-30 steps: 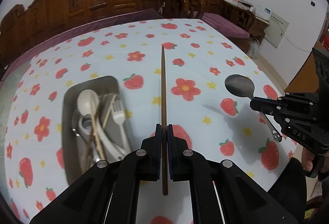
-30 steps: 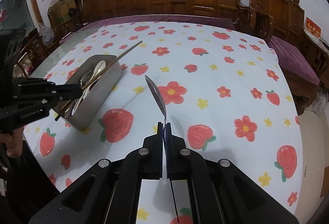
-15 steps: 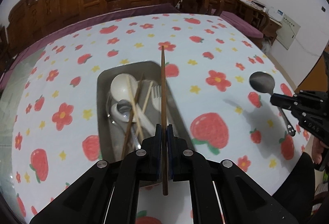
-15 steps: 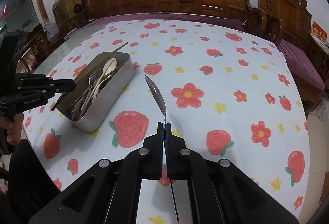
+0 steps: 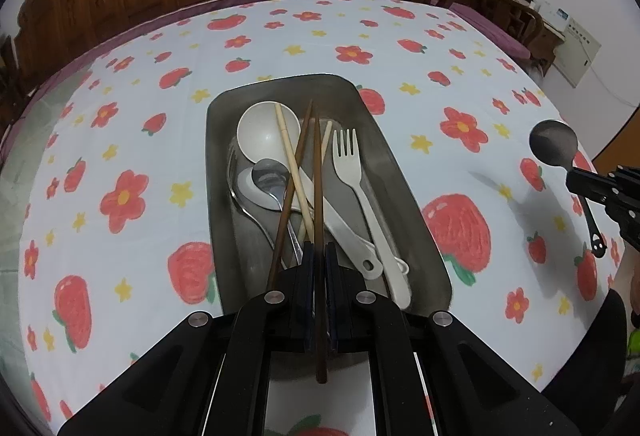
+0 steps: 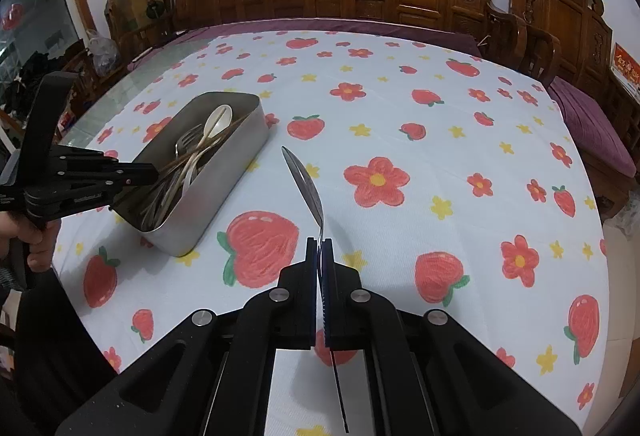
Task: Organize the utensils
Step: 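Carry the dark chopstick into the grey tray and open the left gripper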
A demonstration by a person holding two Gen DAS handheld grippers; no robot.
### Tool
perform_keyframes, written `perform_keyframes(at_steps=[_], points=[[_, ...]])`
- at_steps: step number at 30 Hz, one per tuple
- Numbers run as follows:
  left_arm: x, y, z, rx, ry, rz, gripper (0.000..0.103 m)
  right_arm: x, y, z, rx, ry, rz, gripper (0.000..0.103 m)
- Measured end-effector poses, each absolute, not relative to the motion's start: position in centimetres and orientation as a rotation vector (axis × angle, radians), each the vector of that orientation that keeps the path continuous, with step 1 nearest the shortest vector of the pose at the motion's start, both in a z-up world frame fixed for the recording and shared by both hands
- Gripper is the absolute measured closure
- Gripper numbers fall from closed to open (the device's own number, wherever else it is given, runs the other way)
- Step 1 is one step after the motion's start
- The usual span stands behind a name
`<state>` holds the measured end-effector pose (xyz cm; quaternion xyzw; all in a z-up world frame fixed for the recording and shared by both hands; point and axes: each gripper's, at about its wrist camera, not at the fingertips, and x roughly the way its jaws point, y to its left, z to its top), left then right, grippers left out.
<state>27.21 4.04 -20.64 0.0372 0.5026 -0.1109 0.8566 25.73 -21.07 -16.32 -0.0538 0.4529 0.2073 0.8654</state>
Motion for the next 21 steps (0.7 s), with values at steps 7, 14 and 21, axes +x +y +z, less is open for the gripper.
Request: perform_keyframes(at_steps=[7, 14, 21], points=[[28.0, 4.2, -21.1, 0.053, 1.055, -0.234, 0.098, 25.8, -20.8, -16.3, -0.112, 0.948, 0.440, 0.100], [28.4, 4.1, -21.4, 0.032, 1.057, -0.233, 0.098, 25.9, -19.7, -16.0, -0.103, 0.941, 0.459, 0.100], [28.2, 4.2, -20.6, 0.032, 1.033, -0.220, 0.075, 26.1, -18.2, -15.1, -0.093, 0.925, 0.485, 0.100]])
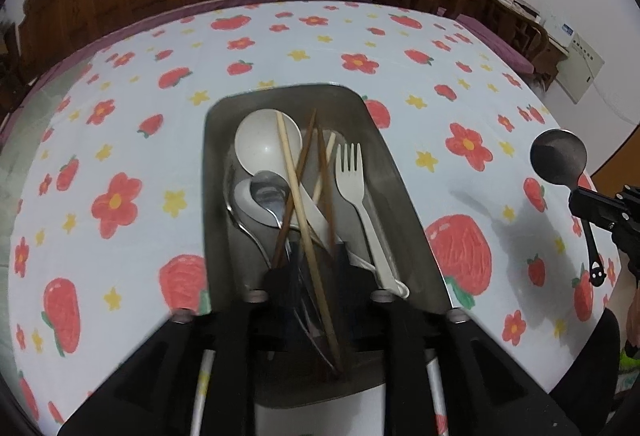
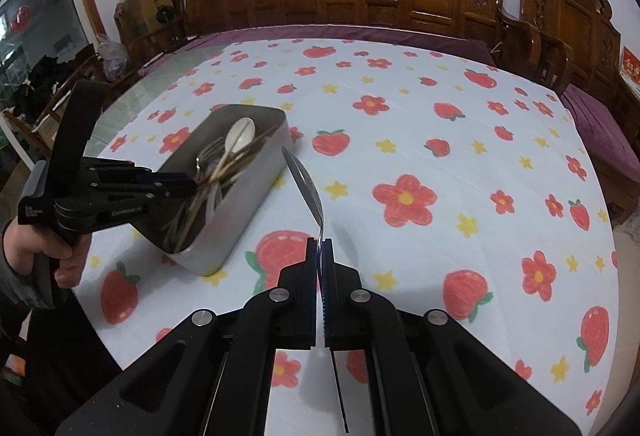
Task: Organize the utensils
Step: 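Carry the dark chopstick into the grey tray and open the left gripper, then carry the metal spoon into the grey tray and open the right gripper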
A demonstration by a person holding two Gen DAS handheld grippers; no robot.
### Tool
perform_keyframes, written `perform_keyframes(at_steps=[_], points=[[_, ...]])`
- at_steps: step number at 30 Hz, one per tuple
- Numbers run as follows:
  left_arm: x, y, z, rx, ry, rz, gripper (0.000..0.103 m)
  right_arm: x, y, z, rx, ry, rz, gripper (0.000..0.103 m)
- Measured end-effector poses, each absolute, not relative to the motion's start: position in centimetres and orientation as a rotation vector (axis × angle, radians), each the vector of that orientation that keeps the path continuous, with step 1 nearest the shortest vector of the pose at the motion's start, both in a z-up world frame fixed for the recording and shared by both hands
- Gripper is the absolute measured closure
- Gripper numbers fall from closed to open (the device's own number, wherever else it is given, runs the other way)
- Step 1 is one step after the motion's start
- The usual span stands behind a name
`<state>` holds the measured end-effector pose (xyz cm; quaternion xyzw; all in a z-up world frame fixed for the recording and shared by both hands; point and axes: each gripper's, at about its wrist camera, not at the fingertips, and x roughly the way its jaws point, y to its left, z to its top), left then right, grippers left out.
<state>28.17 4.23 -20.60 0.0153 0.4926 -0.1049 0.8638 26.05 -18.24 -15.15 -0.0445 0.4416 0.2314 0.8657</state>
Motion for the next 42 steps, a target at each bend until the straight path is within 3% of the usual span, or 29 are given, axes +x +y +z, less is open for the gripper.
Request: perform_keyframes(at_steps=[3, 11, 15, 17, 42], points=[[27.7, 4.8, -19.5, 0.029, 1.003, -0.207, 0.070, 26.0, -17.5, -14.8, -0.093, 0.918, 0.496, 0.100], [26.3, 7.5, -16.6, 0.003, 0.918, -0.143, 0.030, 26.2, -15.1, -14.1, -0.084, 0.904, 0.533, 0.100], [25.8, 9.2, -15.5, -0.006, 0.883, -0.097, 0.023, 26.4, -13.4, -13.7, -0.084, 0.898, 0.556, 0.100], [25.5, 10.0, -15.2, -0.007, 0.872, -0.076, 0.012, 26.5, -12.6, -13.6, -0.083, 0.896, 0.566, 0.100], [24.3, 14.9, -14.1, -0.028, 0.834, -0.022, 0.011, 32.0, -3.2, -14.5, 0.021, 0.945, 0.619, 0.100]])
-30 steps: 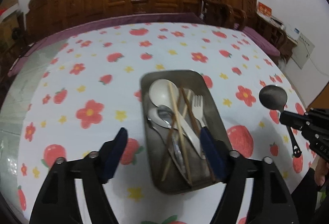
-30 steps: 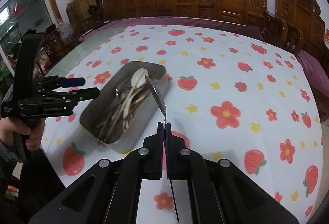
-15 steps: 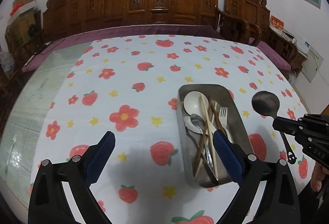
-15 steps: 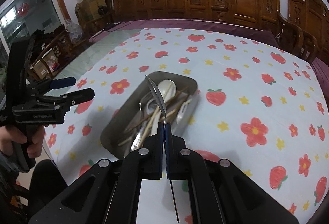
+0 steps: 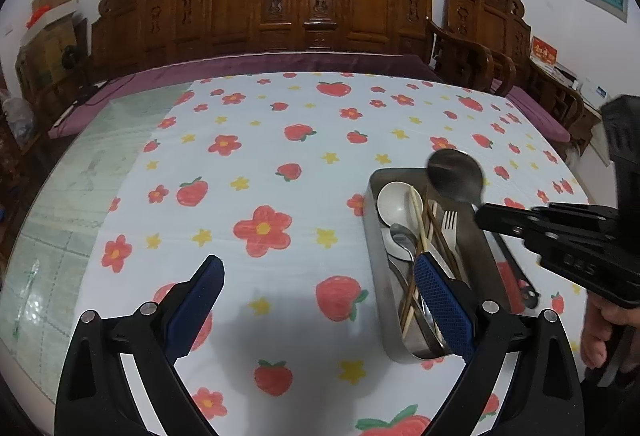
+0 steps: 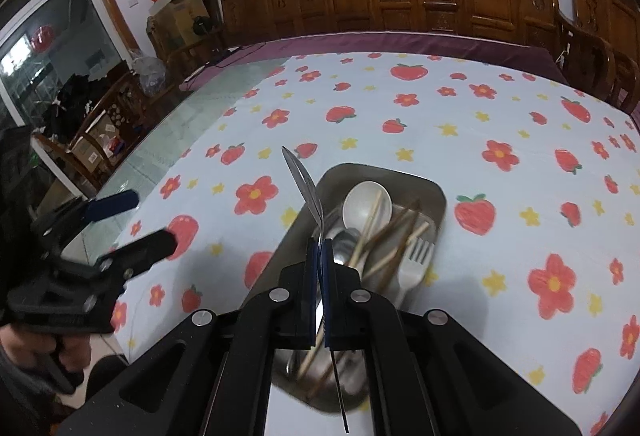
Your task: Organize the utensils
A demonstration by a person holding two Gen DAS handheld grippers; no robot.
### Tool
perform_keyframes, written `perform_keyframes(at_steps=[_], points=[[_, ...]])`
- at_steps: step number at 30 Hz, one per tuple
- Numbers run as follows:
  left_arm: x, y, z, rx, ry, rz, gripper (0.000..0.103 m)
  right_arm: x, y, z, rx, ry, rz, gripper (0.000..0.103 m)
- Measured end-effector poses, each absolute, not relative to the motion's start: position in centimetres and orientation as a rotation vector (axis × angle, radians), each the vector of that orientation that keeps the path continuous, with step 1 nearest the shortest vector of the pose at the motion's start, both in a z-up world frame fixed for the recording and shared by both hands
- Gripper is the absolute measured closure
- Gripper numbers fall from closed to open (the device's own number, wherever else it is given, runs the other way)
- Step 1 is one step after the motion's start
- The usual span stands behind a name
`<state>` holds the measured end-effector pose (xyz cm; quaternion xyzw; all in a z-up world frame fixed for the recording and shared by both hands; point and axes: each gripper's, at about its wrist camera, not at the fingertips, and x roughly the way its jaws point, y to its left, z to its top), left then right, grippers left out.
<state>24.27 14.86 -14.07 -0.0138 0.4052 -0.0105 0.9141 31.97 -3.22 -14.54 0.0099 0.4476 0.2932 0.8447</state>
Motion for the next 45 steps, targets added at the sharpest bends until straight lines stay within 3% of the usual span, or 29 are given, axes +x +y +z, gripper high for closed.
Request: perform_keyframes(at_steps=[22, 43, 45], points=[[24.2, 16.1, -14.7, -0.036, 0.847, -0.007, 0.011, 35.0, -0.5, -21.0, 0.090, 1.094, 0.513, 0.100], [22.6, 12.9, -12.8, -0.023, 0.813, -0.011, 0.011, 29.1, -5.2, -15.0, -0.011, 0.906, 0.561, 0.096], [22.2, 12.3, -12.4, -0.020, 0.807, -0.012, 0.011, 28.0, -6.5, -14.2, -0.017, 0.880, 0.545, 0.091]])
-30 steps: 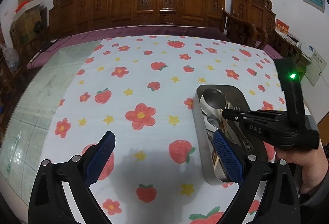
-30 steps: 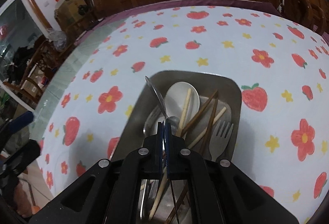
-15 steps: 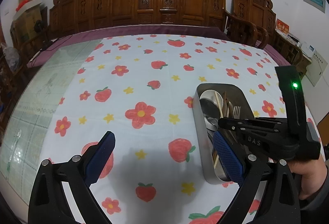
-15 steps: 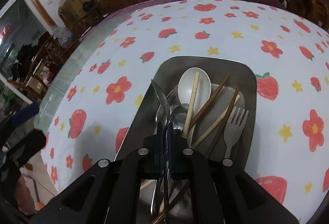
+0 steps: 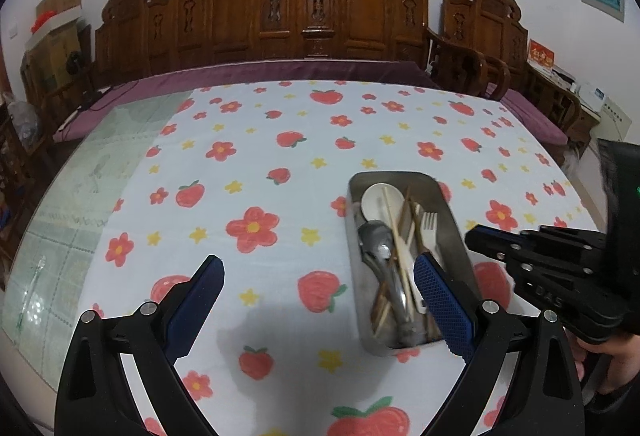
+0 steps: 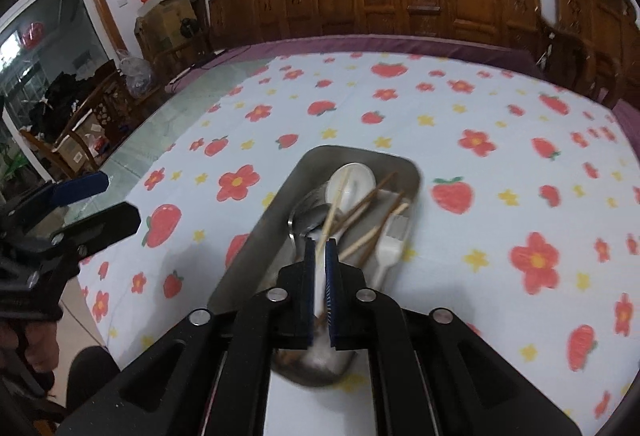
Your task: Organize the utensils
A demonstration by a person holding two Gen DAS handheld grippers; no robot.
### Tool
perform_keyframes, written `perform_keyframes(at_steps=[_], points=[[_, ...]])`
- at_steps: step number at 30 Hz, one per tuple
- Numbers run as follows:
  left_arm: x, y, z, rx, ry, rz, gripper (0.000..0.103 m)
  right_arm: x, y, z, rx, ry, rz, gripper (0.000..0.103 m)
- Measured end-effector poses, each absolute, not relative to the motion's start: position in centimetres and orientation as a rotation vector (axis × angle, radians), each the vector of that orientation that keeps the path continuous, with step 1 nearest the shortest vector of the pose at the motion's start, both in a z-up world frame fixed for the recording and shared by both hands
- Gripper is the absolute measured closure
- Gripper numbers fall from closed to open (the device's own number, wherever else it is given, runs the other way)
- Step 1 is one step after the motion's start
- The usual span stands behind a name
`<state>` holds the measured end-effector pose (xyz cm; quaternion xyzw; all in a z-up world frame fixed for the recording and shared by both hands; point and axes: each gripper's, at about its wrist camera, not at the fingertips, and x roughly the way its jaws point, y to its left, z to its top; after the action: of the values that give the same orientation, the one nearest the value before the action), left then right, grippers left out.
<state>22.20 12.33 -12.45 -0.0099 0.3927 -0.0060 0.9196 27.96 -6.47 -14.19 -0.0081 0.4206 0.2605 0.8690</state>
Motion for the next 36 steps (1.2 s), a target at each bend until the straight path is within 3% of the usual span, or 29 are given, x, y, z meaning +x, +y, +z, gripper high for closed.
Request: perform_keyframes(at_steps=[4, 6, 9, 15, 20, 36], points=[[21.3, 10.9, -11.7, -0.019, 0.800, -0.013, 0.010, 26.0, -8.7, -12.7, -0.025, 0.836, 0.507, 0.077], [20.7, 10.1, -11.3, -0.013, 0.791, -0.012, 0.008, 24.8, -10.2, -11.8, -0.023, 0.806, 0.476, 0.056], [20.0, 9.1, -10.9, -0.001, 0.791, -0.010, 0.008, 23.4, -12.0, -10.6, -0.001, 0.777, 0.444, 0.038], [17.9, 6.9, -10.0, 0.008, 0.777, -0.022, 0.008, 20.2, -15.6, -8.7, 0.009, 0.724, 0.363, 0.012], [15.4, 5.3, -9.2, 0.007, 0.757, -0.031, 0.008, 17.7, -17.7, -7.6, 0.019, 0.689, 0.312, 0.003], [8.0, 1.6, -3.9, 0.001, 0.616, -0.054, 0.008, 8.1, -21.5, -1.5, 0.019, 0.508, 0.253, 0.003]])
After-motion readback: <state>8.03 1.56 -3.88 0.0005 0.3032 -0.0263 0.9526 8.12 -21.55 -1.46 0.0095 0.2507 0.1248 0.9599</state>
